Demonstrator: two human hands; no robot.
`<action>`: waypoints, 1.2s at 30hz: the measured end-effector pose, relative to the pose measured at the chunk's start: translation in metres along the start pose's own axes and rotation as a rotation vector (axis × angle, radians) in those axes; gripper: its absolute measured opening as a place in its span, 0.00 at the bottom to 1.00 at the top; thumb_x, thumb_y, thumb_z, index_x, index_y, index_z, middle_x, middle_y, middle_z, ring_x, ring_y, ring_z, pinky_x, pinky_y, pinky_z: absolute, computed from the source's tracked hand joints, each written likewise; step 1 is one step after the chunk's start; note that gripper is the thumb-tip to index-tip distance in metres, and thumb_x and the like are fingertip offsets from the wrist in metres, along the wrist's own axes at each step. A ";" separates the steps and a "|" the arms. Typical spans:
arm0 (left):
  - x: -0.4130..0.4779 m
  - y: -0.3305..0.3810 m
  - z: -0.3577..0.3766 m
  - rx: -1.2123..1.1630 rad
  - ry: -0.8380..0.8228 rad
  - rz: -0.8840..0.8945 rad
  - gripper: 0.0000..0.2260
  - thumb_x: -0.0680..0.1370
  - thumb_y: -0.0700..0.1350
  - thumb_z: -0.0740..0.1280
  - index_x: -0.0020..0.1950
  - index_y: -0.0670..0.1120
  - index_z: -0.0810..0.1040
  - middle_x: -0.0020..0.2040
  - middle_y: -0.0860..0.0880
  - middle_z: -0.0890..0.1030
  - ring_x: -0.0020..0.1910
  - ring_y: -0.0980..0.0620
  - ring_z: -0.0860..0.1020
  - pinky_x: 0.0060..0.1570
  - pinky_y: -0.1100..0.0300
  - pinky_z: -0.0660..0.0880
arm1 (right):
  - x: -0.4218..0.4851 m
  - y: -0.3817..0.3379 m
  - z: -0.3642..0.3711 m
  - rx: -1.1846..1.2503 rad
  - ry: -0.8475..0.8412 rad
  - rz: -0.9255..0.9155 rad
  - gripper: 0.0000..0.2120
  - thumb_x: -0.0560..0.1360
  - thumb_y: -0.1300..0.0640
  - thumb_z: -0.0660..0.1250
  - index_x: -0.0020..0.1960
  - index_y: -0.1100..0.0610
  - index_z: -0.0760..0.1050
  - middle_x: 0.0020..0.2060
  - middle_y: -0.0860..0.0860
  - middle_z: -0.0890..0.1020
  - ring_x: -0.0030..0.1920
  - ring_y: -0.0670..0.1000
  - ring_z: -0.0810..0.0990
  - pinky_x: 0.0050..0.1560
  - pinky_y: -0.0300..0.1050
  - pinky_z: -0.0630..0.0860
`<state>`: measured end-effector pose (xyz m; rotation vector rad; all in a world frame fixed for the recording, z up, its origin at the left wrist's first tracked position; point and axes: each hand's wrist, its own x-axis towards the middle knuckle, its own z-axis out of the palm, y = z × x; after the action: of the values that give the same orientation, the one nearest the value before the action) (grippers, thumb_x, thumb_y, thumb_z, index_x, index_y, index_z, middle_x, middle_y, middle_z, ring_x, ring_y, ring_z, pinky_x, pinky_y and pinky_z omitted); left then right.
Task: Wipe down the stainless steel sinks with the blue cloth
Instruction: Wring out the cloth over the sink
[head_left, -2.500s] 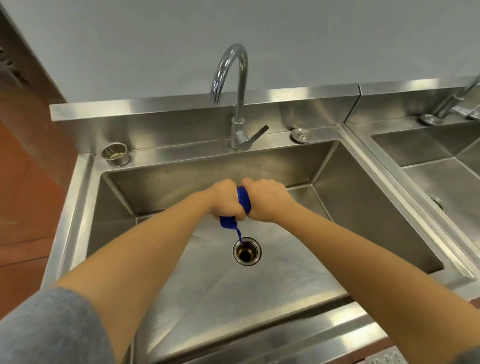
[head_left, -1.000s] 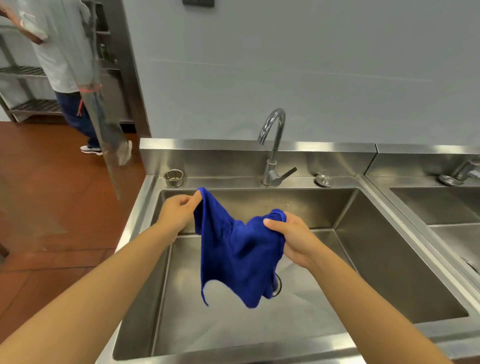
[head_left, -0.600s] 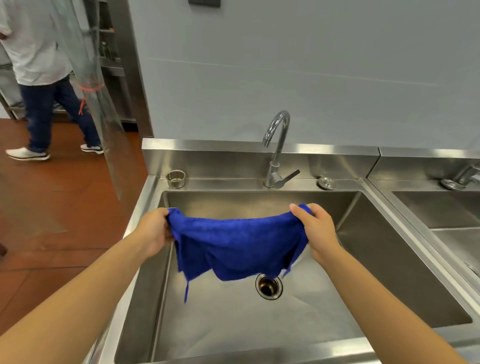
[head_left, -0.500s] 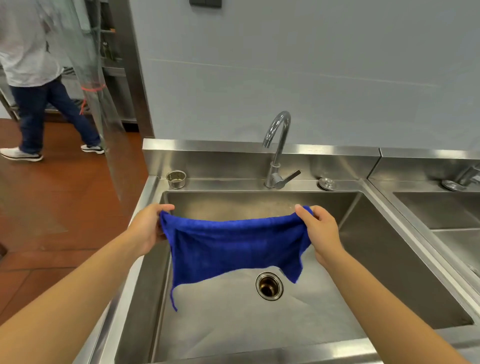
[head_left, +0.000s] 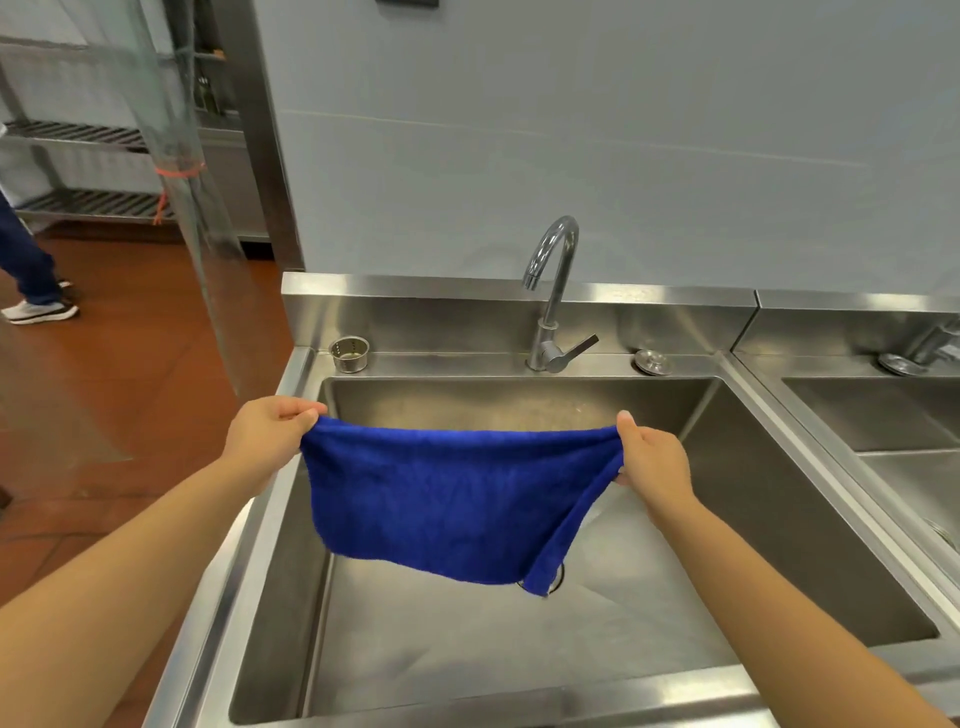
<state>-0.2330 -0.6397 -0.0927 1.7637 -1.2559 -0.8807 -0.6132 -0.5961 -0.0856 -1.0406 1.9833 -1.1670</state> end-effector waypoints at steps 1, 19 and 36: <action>0.000 -0.001 0.000 -0.001 0.007 0.006 0.08 0.79 0.38 0.65 0.48 0.47 0.83 0.52 0.42 0.83 0.50 0.44 0.79 0.57 0.46 0.77 | 0.002 0.001 0.000 0.070 0.008 0.082 0.20 0.80 0.49 0.59 0.39 0.64 0.73 0.34 0.56 0.74 0.41 0.56 0.78 0.55 0.58 0.78; -0.034 0.040 0.048 0.070 -0.282 -0.047 0.06 0.76 0.40 0.65 0.39 0.42 0.74 0.39 0.45 0.75 0.41 0.48 0.73 0.42 0.55 0.69 | -0.022 -0.009 0.027 0.133 -0.319 -0.153 0.14 0.76 0.56 0.66 0.36 0.63 0.71 0.34 0.55 0.67 0.37 0.53 0.66 0.40 0.49 0.64; -0.054 0.067 0.065 -0.208 -0.404 -0.123 0.06 0.78 0.39 0.66 0.53 0.40 0.79 0.50 0.40 0.82 0.43 0.48 0.82 0.47 0.54 0.80 | -0.062 -0.030 0.056 -0.044 -0.389 -0.375 0.06 0.77 0.66 0.61 0.43 0.66 0.73 0.33 0.54 0.75 0.34 0.47 0.70 0.36 0.41 0.68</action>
<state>-0.3316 -0.6148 -0.0576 1.5560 -1.2576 -1.4398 -0.5269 -0.5758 -0.0758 -1.5785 1.5565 -1.0090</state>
